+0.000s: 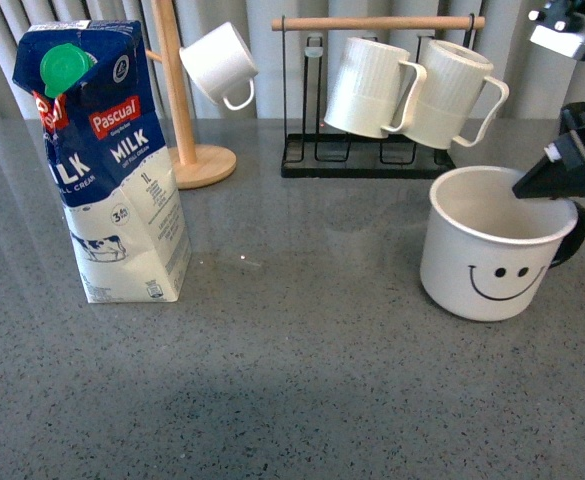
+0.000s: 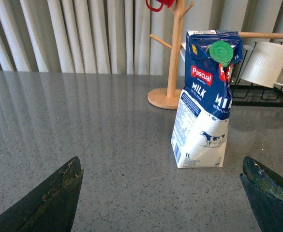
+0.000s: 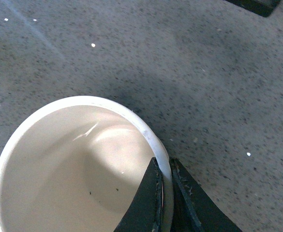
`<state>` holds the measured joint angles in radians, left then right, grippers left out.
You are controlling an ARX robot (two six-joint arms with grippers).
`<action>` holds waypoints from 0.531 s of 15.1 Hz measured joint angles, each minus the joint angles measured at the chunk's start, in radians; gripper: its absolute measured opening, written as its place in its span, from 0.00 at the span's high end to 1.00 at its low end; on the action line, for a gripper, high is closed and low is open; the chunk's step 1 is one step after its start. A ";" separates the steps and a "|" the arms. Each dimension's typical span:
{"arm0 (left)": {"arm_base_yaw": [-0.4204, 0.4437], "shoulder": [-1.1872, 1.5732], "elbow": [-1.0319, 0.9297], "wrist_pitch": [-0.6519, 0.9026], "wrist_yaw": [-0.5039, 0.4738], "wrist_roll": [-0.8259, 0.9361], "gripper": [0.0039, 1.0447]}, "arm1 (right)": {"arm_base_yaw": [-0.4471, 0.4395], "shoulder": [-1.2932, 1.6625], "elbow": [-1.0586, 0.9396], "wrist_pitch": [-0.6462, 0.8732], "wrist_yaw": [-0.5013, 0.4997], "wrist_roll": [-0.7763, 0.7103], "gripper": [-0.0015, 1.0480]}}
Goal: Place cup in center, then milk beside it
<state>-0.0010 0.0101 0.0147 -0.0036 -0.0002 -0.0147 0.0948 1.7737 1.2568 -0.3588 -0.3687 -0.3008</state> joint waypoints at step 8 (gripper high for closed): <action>0.000 0.000 0.000 0.000 0.000 0.000 0.06 | 0.149 0.034 0.012 0.064 0.020 0.102 0.97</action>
<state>-0.0010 0.0101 0.0147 -0.0036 -0.0002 -0.0147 0.2440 1.8076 1.2686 -0.2951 -0.3485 -0.1986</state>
